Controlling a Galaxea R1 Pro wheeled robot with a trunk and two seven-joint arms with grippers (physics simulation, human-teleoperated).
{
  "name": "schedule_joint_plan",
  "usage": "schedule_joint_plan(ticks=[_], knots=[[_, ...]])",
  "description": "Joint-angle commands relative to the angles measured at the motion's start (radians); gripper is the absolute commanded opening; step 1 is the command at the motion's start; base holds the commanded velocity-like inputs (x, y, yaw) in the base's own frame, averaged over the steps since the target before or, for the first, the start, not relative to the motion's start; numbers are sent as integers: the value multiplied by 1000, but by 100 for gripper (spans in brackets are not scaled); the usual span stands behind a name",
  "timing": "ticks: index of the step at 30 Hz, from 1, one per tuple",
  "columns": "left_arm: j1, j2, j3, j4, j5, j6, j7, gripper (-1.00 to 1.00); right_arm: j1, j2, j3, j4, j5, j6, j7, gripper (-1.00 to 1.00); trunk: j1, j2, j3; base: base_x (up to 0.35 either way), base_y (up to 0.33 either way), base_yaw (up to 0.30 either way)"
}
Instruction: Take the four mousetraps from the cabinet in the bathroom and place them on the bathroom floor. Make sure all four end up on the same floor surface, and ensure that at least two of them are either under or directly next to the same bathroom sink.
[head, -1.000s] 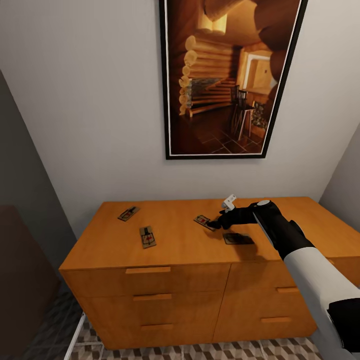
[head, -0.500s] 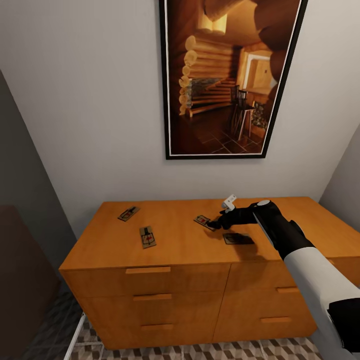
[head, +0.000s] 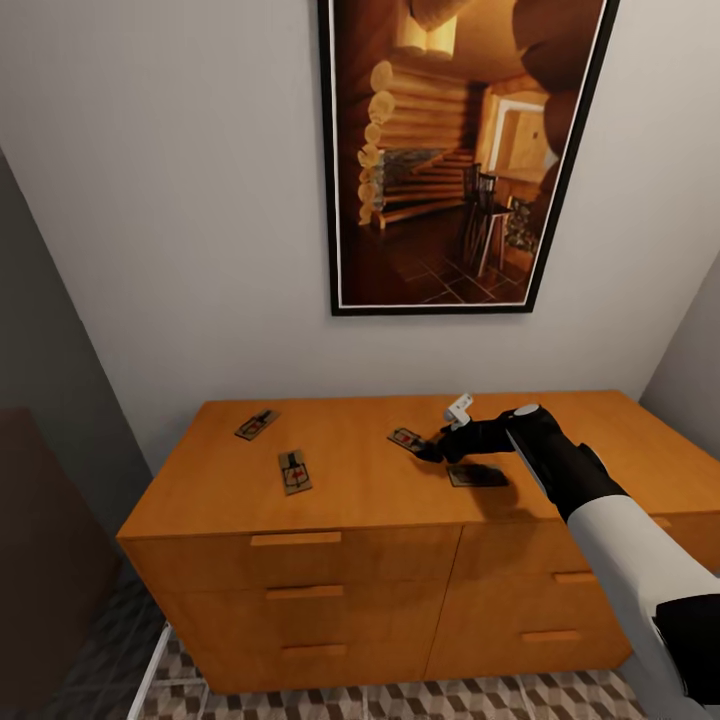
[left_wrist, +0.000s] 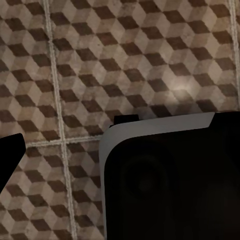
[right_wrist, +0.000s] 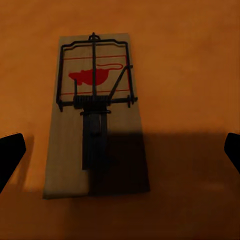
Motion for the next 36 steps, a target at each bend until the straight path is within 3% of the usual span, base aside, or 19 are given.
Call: schedule_joint_plan(ticks=[1,19,36], knots=[[-1,0,-5,1,1,-3,0,100,-1,0,1,0,7,2,5,100,0,-1,-2,0,0,0],[-1,0,-5,1,1,-3,0,100,-1,6,4,4,13,-2,3,100,0,-1,-10,0,0,0],[-1,0,-6,1,1,-3,0,100,-1,7,4,7,9,-2,-46,100,0,-1,-10,0,0,0]])
